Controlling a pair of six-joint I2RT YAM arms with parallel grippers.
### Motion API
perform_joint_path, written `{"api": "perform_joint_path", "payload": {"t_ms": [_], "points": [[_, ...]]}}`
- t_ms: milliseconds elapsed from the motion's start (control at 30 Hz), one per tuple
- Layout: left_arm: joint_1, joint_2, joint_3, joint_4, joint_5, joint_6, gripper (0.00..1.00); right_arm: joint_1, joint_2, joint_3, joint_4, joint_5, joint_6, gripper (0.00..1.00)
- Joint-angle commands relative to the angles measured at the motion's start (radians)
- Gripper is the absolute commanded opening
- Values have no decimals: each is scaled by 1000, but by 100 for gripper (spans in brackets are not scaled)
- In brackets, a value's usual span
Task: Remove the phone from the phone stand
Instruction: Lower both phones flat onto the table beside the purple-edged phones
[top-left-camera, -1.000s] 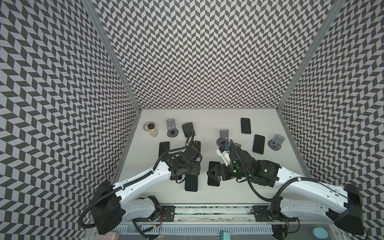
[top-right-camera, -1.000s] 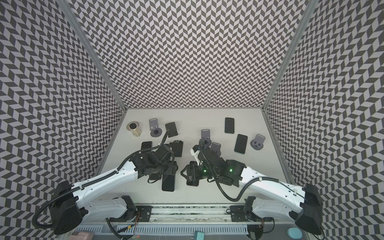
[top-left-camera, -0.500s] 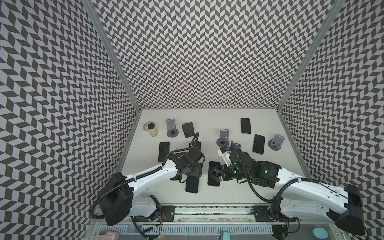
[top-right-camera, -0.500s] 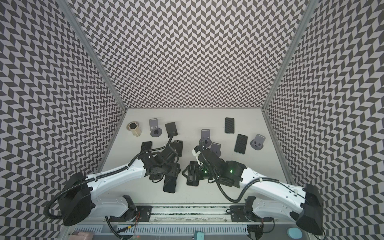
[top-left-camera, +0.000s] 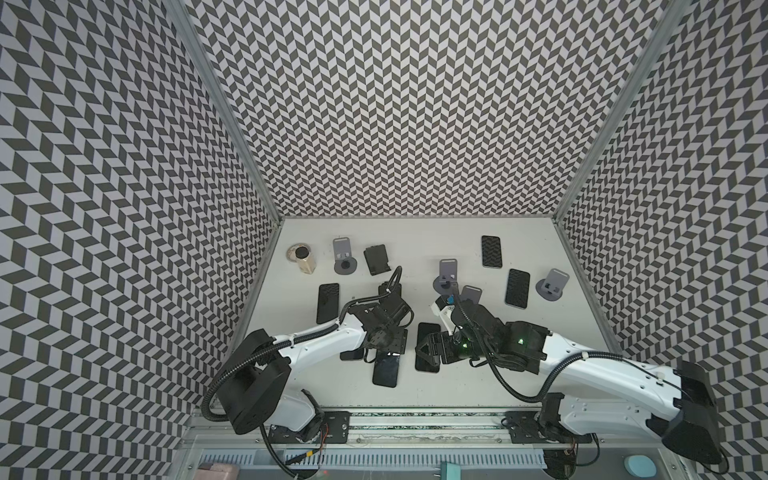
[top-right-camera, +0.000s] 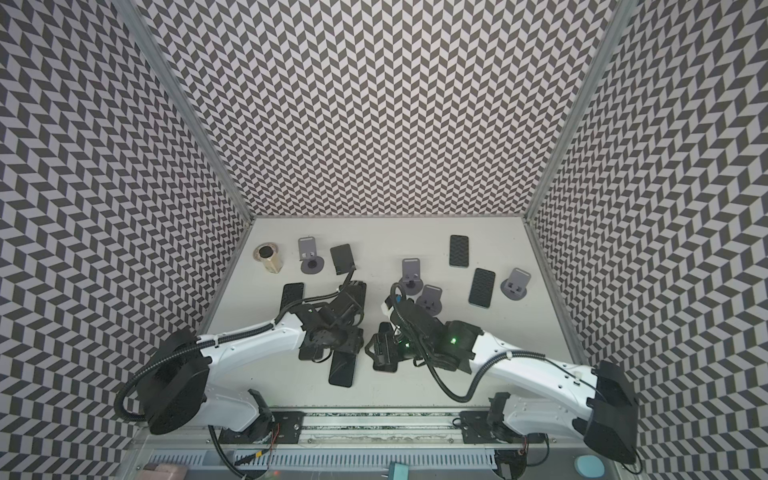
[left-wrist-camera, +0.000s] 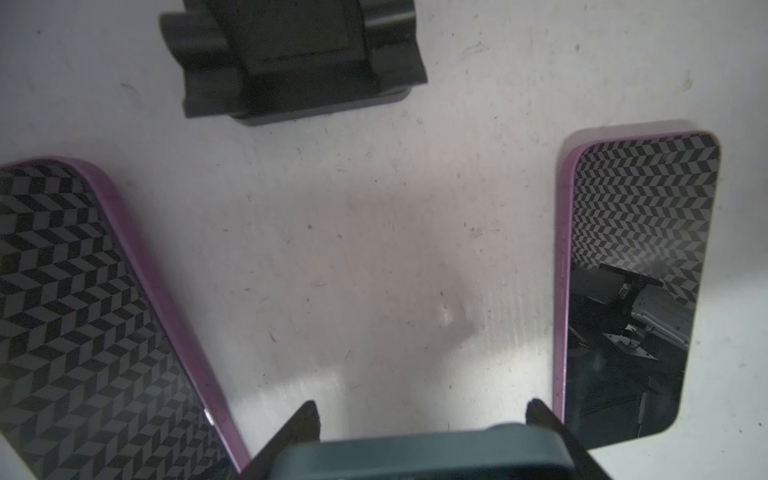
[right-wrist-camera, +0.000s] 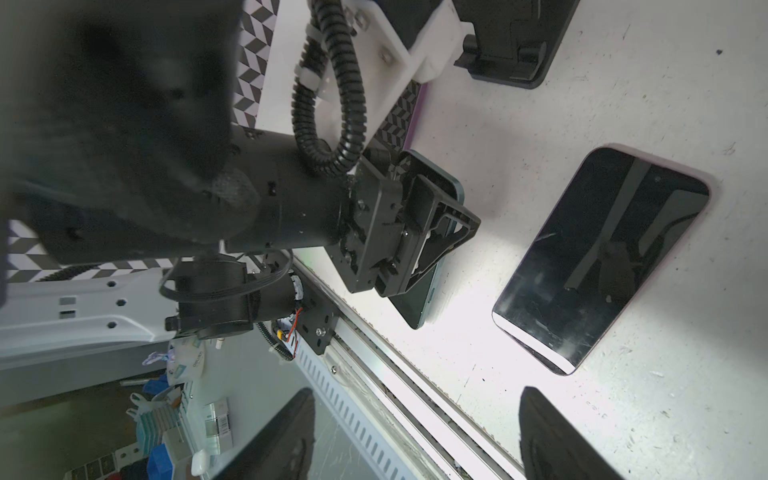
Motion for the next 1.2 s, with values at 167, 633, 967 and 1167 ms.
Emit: {"api": "perform_joint_path", "payload": {"t_ms": [167,633,967,1167], "points": [[30,55,62,38,24,8,53,2,37,42,-3,17,-44,76],[54,97,96,9,25,-5,52,-30,125,69,-12,-37,-82,77],[52,100,93,-4,23,-35,52,-48,148,85,-21,-50,-99,77],[53,93,86,3,1,-54,53,-53,144,87,-31,-56,-103,77]]}}
